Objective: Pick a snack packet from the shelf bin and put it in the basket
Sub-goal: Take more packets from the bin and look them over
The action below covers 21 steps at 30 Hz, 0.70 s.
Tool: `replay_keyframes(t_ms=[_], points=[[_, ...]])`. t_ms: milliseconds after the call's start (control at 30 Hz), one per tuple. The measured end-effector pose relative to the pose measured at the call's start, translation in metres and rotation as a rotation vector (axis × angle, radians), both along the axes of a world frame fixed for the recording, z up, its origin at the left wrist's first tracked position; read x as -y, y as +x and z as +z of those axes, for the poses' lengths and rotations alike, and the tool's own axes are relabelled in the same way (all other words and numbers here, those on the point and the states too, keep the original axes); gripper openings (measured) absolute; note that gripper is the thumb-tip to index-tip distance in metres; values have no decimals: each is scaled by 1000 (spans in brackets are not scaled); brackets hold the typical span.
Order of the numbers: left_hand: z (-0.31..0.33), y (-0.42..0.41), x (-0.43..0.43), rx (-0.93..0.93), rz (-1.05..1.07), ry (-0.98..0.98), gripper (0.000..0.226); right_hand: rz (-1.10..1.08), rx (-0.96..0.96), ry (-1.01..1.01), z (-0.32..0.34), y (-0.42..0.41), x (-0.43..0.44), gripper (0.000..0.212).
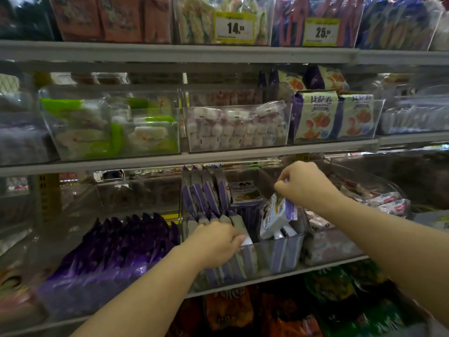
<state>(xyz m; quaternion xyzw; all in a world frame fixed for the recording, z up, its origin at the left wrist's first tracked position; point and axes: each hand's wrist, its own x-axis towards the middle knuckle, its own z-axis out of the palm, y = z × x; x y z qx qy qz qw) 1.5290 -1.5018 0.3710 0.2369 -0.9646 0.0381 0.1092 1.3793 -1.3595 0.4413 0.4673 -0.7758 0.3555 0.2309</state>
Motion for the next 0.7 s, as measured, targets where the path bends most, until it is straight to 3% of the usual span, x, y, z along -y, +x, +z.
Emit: replay_keyframes(t_ms=[133, 267, 333, 400, 533, 600, 700], points=[[3, 17, -19, -153, -32, -16, 38, 36, 47, -235, -23, 6, -34, 17], [-10, 39, -44, -507, -3, 4, 50, 129, 233, -552, -74, 27, -53, 20], [-27, 52, -57, -660, 8, 164, 59, 216, 390, -675, -107, 45, -55, 20], [-49, 63, -72, -730, -33, 490, 58, 346, 607, -739, -142, 67, -54, 17], [-106, 83, -95, -783, -100, 1058, 17, 519, 1009, -605, -209, 107, -50, 13], [-135, 96, -97, -822, -91, 1174, 5, 587, 1083, -457, -236, 119, -50, 17], [-172, 117, -95, -728, -73, 1237, 12, 660, 1121, -277, -263, 123, -50, 17]])
